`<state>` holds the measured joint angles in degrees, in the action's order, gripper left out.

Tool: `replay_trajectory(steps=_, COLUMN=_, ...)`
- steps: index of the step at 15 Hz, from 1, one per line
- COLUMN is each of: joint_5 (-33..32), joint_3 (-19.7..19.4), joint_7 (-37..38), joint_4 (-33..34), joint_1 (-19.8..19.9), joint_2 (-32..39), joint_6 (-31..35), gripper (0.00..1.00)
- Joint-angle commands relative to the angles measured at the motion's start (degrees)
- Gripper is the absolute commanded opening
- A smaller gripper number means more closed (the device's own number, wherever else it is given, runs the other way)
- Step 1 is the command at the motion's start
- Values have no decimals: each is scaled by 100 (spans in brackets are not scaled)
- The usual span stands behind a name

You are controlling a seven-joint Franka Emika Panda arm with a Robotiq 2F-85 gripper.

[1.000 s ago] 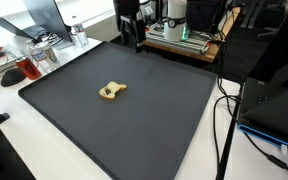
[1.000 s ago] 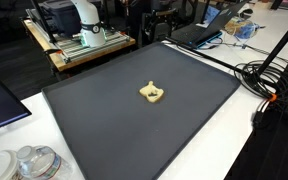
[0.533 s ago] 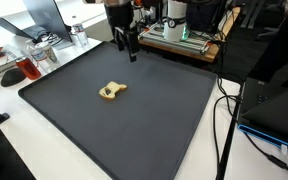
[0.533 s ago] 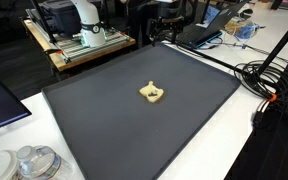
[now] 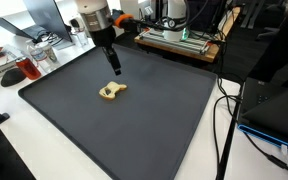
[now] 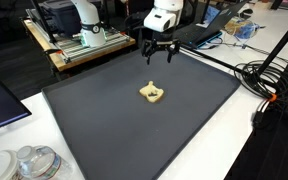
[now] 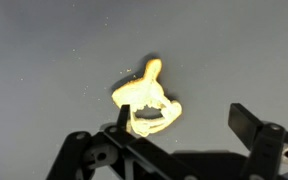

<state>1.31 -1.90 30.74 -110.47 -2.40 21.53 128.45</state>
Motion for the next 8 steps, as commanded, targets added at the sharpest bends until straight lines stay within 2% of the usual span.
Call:
replay_trajectory(steps=1, joint_5=356, joint_3=-182, joint_7=44, joint_4=91, joint_1=125, joint_2=342, joint_6=410, gripper=100)
replay_trajectory(steps=5, joint_5=805, joint_3=-199, joint_7=-95, joint_4=-26, joint_1=264, joint_2=614, joint_6=853, gripper=100)
replay_trajectory(steps=8, joint_5=916, joint_3=-272, joint_7=108, joint_4=-91, joint_1=224, joint_2=823, joint_6=1137, gripper=100)
